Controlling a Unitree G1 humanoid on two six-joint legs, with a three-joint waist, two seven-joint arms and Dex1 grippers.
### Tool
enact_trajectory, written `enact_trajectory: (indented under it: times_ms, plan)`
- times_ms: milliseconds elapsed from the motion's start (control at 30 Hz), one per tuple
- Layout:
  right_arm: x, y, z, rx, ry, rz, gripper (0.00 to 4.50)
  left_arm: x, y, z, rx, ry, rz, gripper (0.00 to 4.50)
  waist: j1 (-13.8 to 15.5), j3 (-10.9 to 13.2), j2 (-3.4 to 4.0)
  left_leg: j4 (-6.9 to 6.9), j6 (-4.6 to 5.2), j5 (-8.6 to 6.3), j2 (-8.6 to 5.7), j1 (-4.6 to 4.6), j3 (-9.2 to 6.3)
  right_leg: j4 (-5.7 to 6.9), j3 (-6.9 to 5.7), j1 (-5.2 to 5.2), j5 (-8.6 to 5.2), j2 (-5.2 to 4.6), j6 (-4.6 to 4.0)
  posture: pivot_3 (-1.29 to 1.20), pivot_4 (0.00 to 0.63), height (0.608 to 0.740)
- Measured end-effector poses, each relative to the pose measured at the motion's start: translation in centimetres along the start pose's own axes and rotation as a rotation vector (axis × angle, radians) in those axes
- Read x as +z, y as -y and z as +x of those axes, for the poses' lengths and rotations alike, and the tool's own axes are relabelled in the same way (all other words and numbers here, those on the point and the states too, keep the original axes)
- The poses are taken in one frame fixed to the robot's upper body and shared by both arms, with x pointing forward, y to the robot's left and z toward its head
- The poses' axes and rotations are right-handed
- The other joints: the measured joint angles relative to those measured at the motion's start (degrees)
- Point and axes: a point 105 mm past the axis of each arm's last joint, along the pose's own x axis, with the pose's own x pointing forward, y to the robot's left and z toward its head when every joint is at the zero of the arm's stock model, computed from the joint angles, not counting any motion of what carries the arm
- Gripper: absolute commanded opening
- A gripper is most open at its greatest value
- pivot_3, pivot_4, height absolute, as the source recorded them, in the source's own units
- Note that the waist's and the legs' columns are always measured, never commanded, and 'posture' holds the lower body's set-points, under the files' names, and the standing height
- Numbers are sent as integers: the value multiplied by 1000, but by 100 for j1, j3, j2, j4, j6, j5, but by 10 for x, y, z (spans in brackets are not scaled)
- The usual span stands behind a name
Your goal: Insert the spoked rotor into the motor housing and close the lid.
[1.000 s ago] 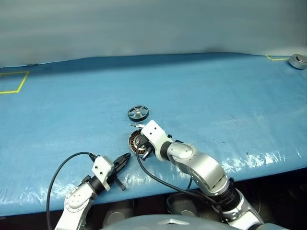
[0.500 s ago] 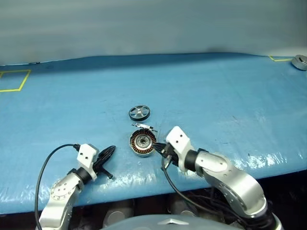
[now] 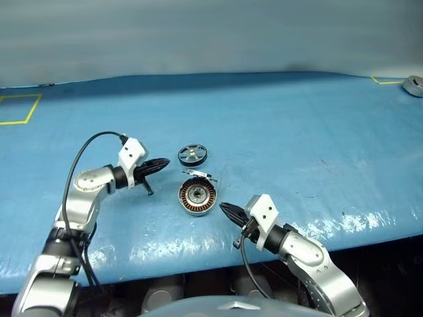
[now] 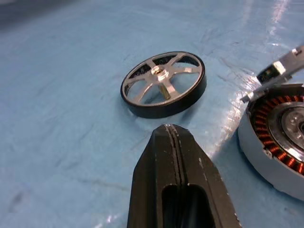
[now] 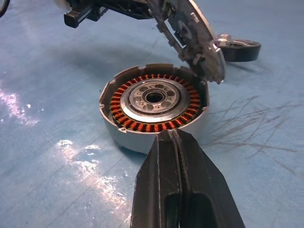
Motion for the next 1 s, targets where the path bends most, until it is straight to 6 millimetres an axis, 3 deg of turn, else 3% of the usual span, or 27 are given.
enact_trajectory:
  times_ms: [67, 167, 433, 633, 1000]
  plan:
    - [-4, 3, -1, -21, -3, -14, 31, 8, -5, 7, -37, 5, 25, 0, -19, 0, 0, 0, -5, 3, -1, 0, 4, 0, 6, -2, 1, 0, -1, 0, 150, 740]
    - [-6, 5, -2, -54, 3, -12, 0, 10, -13, 21, -79, -9, 22, 546, -10, 1, -2, -1, -5, 3, -1, 0, 2, 1, 5, -3, 1, 4, -2, 0, 150, 740]
    - [-8, 5, 1, -97, 9, -14, 0, 13, -21, 44, -156, -62, 81, 3132, -10, 2, -4, 4, 1, 0, -9, 0, 4, 3, 9, -1, 1, 2, -1, 0, 150, 740]
    - [-11, 4, -1, -101, 3, -9, 0, 4, -18, 47, -224, -126, 136, 3132, -40, 2, -4, 5, 3, 0, -9, 0, 4, 6, 8, -2, 1, 3, -2, 0, 150, 740]
    - [-9, 2, -3, -123, 40, 2, 0, 8, -17, 62, -273, -171, 197, 3132, -51, 2, -6, 18, 6, -1, -15, -1, 4, 12, 7, 3, 4, 8, 6, 0, 150, 740]
